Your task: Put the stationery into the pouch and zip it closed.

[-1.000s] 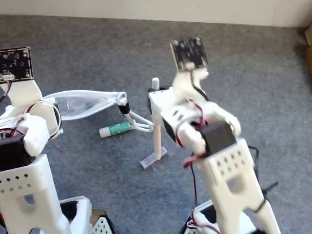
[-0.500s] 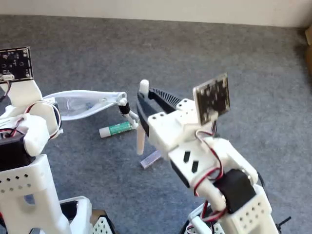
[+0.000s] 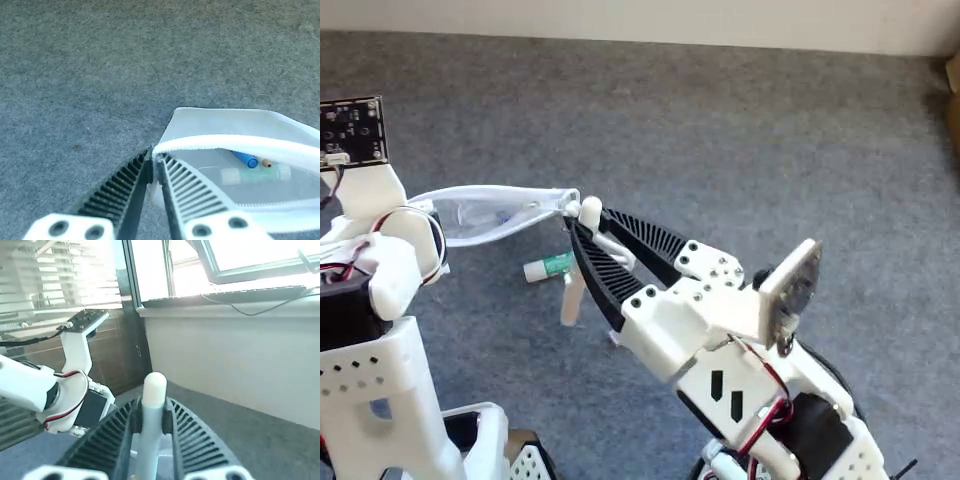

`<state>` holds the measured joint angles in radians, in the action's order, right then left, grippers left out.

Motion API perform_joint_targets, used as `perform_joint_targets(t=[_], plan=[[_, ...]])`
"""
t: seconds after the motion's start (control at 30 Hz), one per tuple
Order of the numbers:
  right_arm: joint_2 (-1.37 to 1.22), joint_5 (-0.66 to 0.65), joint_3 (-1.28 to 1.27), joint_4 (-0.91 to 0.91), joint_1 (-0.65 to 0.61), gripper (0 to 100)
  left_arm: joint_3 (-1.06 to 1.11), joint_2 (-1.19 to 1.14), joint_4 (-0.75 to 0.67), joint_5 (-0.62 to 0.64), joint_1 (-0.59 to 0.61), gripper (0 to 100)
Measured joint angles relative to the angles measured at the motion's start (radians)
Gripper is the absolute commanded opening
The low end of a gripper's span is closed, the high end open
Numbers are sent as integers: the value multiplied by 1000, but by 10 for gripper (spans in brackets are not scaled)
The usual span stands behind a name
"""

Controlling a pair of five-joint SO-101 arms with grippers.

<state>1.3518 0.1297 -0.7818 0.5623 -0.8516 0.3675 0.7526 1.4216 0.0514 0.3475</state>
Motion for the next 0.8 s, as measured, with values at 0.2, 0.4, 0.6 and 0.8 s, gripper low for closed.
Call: perform_joint_targets(t=[0.2, 0.4, 0.6, 0.8], plan=[[61, 0, -146, -207, 0, 4, 0, 0, 0, 0, 0, 6], [172, 0, -285, -430, 0, 4, 0, 0, 0, 0, 0, 6], [272, 0, -434, -683, 0, 4, 0, 0, 0, 0, 0, 6], [265, 0, -529, -902, 0, 4, 0, 0, 0, 0, 0, 6]])
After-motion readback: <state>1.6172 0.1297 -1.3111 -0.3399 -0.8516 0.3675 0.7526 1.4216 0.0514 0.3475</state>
